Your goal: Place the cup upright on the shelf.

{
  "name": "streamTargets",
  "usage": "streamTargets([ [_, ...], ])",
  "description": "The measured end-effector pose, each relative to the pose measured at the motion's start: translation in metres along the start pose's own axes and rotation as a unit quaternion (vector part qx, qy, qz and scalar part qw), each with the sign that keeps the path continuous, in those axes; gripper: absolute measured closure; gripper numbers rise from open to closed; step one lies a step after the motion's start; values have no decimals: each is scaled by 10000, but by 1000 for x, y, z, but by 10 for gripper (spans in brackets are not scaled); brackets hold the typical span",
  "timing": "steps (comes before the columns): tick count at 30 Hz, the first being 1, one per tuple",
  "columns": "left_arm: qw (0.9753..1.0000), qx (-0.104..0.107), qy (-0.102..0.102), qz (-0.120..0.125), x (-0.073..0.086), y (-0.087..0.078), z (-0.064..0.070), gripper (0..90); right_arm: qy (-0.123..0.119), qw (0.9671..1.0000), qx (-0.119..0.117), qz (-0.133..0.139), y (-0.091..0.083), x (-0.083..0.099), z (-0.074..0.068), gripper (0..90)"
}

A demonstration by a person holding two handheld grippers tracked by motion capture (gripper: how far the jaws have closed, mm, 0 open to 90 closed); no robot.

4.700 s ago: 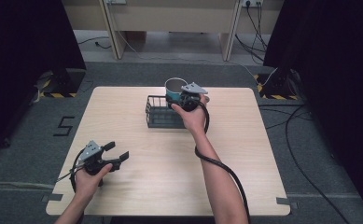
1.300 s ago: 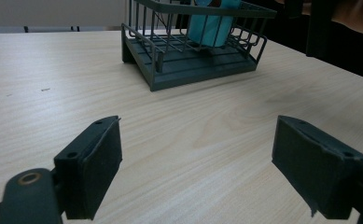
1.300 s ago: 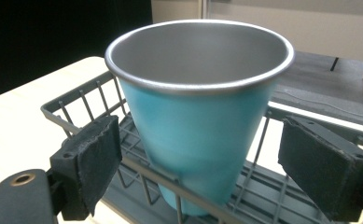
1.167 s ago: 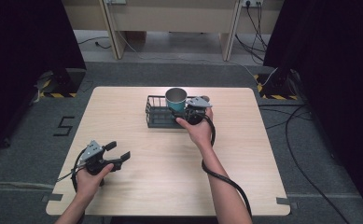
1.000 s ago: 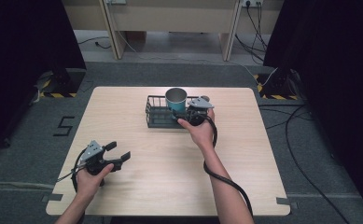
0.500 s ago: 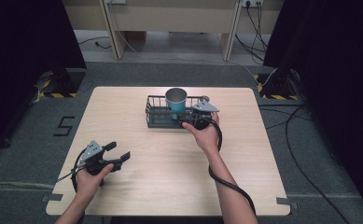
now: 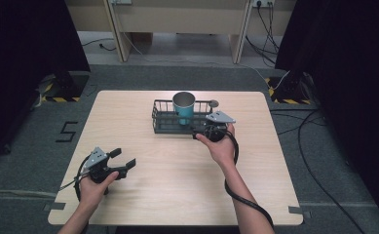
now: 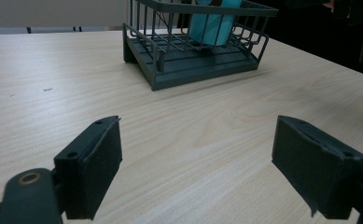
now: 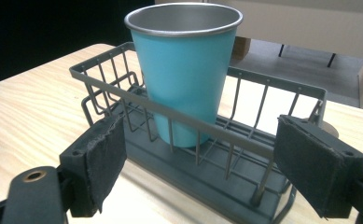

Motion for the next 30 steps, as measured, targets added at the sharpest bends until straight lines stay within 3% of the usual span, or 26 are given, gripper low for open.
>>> streamTargets([
  [11, 10000, -10, -7, -19, 0, 0, 0, 154, -11, 10000, -12, -87, -21, 8, -1, 212],
  [30, 10000, -38, 19, -31, 1, -1, 0, 154, 30, 9998, -30, -179, -63, 38, -2, 224],
])
Point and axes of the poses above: each handheld gripper's, and its own axes: y roughly forward along the jaws, x roughly out of its underside, z roughly to its right, the point moved 2 cm from there along y, roughly forward along the jaws, and after that the axes turned 5 degrees about -y, right-handed, at the moved point
